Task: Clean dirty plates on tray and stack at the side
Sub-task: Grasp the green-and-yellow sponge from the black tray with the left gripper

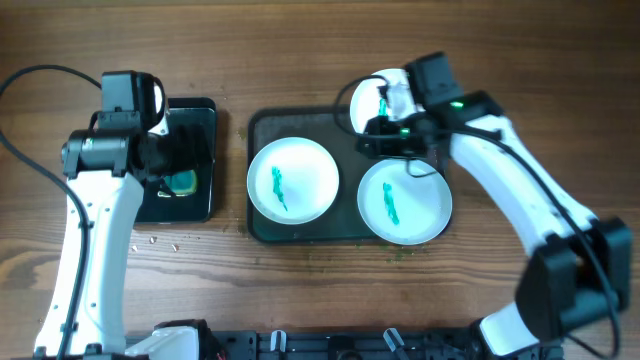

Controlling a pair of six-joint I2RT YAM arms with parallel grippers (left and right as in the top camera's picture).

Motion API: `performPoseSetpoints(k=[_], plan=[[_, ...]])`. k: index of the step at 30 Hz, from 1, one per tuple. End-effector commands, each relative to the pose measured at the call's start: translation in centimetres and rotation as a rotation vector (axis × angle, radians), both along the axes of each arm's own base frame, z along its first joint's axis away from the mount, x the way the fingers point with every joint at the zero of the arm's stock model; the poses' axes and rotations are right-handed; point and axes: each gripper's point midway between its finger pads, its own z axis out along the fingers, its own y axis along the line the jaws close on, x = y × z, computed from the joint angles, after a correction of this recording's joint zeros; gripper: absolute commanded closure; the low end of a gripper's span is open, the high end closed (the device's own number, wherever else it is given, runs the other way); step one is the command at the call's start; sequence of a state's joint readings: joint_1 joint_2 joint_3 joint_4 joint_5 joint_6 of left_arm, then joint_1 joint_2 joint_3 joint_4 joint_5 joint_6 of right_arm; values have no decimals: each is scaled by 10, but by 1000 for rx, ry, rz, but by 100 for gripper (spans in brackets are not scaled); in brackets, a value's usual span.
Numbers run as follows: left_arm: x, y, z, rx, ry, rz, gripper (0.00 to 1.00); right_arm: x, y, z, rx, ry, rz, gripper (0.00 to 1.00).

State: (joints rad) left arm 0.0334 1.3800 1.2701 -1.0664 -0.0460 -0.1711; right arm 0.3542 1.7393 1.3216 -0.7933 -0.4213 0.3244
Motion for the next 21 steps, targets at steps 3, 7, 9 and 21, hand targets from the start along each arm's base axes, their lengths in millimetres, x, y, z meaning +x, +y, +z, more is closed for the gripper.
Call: performPoseSetpoints(k=[3, 7, 9, 21], plan=[[5, 5, -4, 23, 16, 33, 4, 0, 26, -49, -93, 74, -23, 65], [7, 6, -8, 23, 21, 33, 3, -3, 37, -78, -150, 95, -17, 67], [8, 6, -13, 23, 38, 33, 2, -4, 36, -89, -162, 114, -19, 67], [12, 51, -23, 18, 49, 168, 0, -5, 52, -111, -106, 172, -31, 81]])
